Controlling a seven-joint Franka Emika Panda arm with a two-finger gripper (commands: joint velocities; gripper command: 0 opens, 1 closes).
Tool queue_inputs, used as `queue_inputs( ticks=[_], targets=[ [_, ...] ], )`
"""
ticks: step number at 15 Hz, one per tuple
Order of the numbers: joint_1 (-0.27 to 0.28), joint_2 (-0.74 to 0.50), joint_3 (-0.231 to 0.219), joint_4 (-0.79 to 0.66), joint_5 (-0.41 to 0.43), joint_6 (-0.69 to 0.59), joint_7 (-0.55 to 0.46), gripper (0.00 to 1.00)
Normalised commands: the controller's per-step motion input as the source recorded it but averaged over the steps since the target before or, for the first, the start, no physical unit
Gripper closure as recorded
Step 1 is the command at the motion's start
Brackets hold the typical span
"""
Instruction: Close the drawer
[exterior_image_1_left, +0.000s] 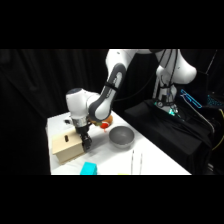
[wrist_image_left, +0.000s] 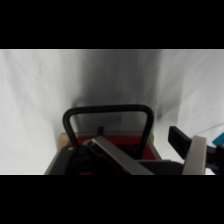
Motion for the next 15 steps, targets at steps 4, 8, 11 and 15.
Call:
queue_inputs(
  ticks=[4, 8, 11, 15],
  targets=[
    [0.096, -0.04, -0.002, 0.27, -0.111, -0.37, -0.02, 0.0],
    [0.129, -0.45, -0.061, -0.2, -0.155, -0.34, 0.07, 0.0],
    [0.123, -0.48, -0.054, -0.21, -0.139, -0.39, 0.09, 0.0],
    [0.095, -0.36, -0.025, -0.05, -0.1, -0.43, 0.07, 0.0]
  ],
)
